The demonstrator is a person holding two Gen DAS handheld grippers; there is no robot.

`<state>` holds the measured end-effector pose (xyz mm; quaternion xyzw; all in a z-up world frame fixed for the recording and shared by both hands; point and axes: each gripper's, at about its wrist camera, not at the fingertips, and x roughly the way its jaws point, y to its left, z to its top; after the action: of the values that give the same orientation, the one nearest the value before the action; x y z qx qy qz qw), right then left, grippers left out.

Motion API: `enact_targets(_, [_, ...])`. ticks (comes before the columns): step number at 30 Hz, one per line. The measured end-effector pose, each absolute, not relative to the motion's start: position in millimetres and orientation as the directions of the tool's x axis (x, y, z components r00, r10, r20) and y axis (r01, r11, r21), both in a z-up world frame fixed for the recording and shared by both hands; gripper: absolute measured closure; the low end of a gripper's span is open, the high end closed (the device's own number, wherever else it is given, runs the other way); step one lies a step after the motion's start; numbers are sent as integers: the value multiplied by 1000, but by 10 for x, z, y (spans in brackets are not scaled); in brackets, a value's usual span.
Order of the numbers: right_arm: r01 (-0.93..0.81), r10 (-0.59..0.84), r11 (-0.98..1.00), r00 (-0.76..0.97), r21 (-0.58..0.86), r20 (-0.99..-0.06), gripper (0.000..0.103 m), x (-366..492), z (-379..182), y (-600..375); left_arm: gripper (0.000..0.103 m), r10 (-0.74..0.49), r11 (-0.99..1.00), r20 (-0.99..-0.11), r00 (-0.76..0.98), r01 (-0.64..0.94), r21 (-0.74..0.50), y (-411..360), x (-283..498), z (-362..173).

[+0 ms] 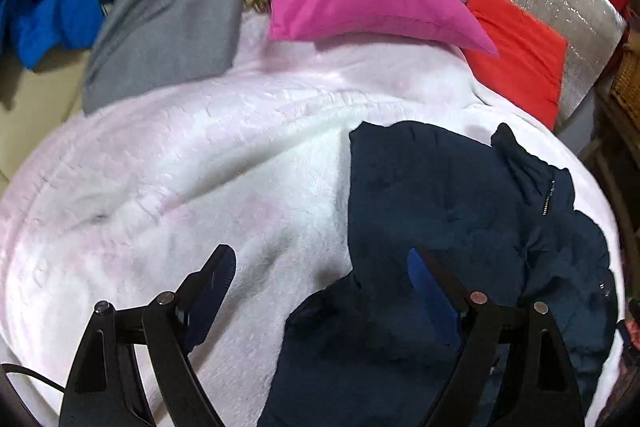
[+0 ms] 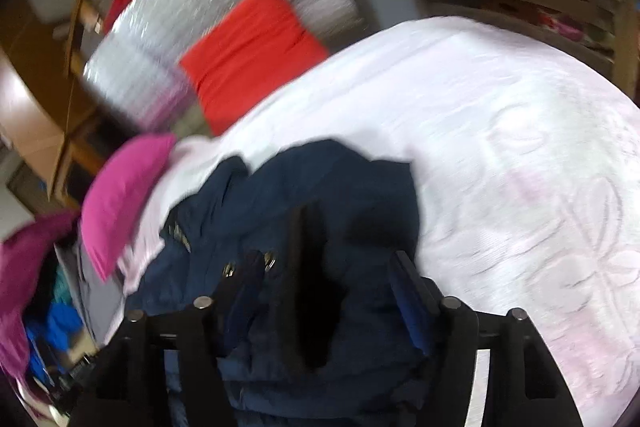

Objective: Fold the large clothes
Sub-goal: 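Fold the held side over the jacket front with the right tool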

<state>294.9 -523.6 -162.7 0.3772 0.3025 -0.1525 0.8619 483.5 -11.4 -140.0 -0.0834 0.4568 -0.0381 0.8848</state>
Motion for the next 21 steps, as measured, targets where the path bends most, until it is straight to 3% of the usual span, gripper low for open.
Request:
enact_targets(4, [542,-55,624,750,563,-660,27,2879,-1722,-5504,15,-224,964,-813,537,2,-264,-107,4947,-1558])
enact_targets(8, [510,95,567,739,647,-667,27,2982,-1986,-5657,16,-287,950,-805,519,44,-310,-200,5014,-1640])
enact_targets(10, [473,166,546,748,691,-643,27,3037,-2064,-5636,26,-314,942,-799,513,65,-329,-260,5024,-1648])
enact_targets(12, [425,236,545,750,723,-618,24,3101,-2079,-5554,47,-362,925,-794,489,82,-371,-313,5045,-1666])
enact_targets(17, [371,221,685,713,626,-665,18,3265,-1945,-5208,52,-332,941,-805,491,111,-320,-479,5026,-1660])
enact_targets(19, [352,190,743,705,569,-684,30,3278,-1875,-5085,61,-339,938,-799,497,118,-325,-471,5017,-1636])
enact_targets(20, [350,155,782,693,516,-704,53,3270,-1831,-5006,65,-338,939,-796,502,121,-322,-464,5006,-1613])
enact_targets(21, [345,122,814,684,467,-719,63,3275,-1786,-4946,66,-340,938,-791,508,124,-323,-463,4997,-1587])
